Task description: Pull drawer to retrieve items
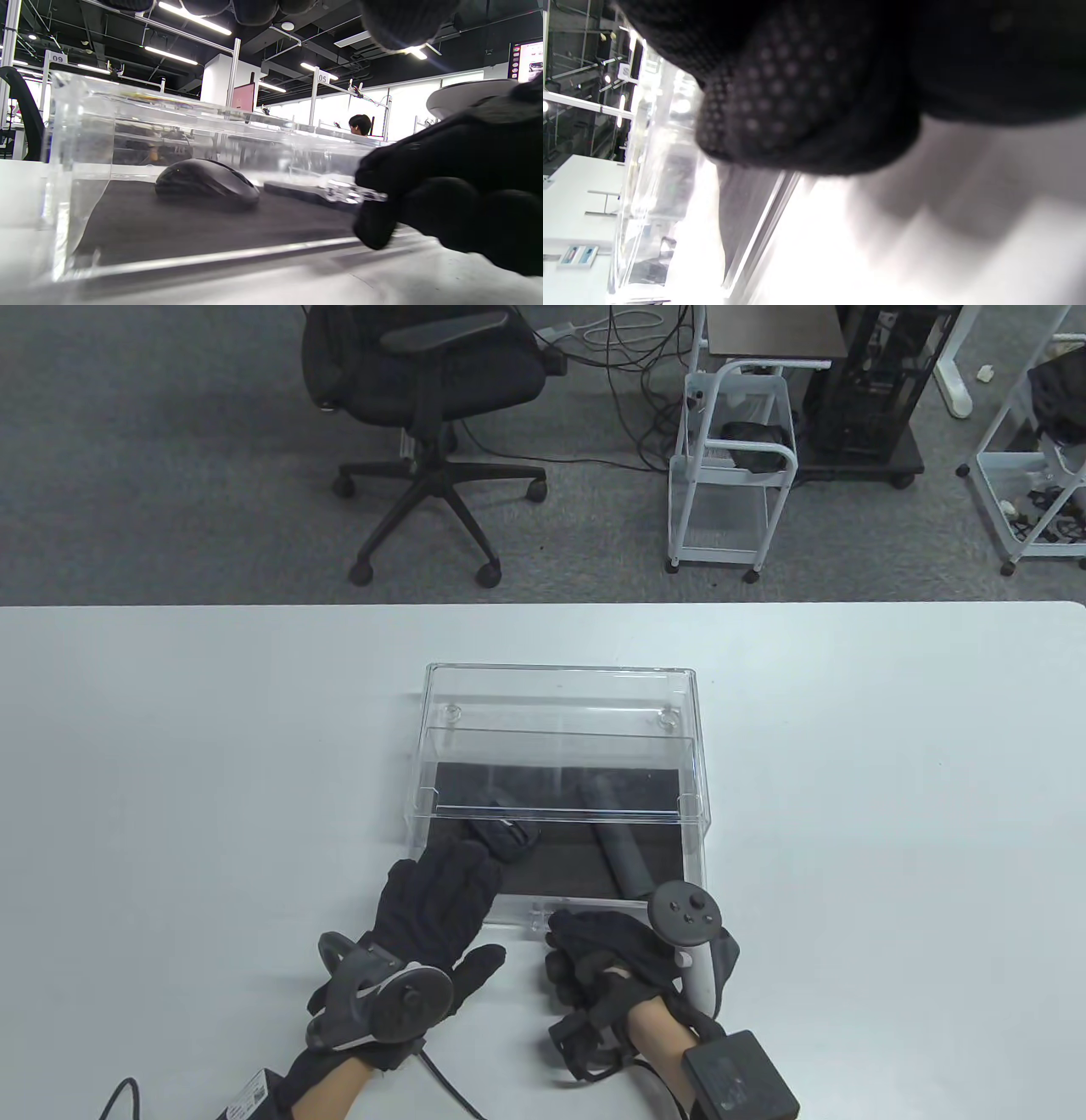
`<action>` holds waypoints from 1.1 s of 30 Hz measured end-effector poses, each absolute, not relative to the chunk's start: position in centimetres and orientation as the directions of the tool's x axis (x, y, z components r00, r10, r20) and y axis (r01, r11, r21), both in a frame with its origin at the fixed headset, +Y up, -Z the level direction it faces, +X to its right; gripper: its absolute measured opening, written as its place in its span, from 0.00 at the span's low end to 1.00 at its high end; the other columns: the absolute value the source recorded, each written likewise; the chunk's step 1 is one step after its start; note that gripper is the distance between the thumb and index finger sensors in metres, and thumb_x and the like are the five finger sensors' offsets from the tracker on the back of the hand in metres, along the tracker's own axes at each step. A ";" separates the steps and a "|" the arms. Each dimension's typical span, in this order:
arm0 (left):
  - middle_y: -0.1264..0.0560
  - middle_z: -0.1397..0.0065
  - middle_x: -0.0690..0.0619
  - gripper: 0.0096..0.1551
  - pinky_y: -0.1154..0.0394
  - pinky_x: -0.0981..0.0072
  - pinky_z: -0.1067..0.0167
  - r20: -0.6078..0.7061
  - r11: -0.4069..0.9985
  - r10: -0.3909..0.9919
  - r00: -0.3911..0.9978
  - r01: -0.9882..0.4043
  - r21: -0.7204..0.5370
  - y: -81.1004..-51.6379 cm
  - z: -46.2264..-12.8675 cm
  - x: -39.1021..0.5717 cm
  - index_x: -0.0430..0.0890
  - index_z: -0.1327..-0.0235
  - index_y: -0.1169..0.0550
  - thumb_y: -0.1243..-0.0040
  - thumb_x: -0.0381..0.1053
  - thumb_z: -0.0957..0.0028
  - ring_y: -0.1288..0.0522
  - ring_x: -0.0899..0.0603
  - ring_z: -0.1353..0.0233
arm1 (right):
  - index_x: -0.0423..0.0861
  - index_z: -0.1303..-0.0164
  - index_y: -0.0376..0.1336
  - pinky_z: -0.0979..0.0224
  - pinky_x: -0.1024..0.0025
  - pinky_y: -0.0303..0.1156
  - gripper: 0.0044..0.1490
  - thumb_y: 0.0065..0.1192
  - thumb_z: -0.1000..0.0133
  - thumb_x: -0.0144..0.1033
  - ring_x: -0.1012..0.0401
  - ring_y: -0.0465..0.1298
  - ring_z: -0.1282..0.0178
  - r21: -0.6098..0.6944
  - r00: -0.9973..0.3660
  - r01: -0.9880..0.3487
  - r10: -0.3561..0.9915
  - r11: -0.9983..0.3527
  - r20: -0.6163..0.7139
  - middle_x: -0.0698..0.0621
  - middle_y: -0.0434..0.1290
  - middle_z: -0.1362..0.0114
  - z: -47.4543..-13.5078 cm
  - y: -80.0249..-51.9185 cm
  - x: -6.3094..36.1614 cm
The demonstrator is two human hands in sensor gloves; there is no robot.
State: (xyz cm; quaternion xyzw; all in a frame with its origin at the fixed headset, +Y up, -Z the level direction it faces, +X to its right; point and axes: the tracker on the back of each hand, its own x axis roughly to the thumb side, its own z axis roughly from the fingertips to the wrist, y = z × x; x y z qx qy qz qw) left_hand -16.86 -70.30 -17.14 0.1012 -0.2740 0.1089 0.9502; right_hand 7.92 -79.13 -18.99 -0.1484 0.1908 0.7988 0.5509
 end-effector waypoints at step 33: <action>0.47 0.09 0.44 0.52 0.45 0.24 0.25 0.538 0.960 0.163 0.827 -0.258 0.106 -70.4 -17.2 -16.9 0.51 0.14 0.49 0.45 0.67 0.47 0.49 0.31 0.12 | 0.29 0.52 0.77 0.80 0.66 0.87 0.34 0.65 0.44 0.48 0.59 0.87 0.82 0.322 -0.551 -0.831 0.747 -0.453 -0.372 0.50 0.88 0.69 -13.6 -77.9 7.9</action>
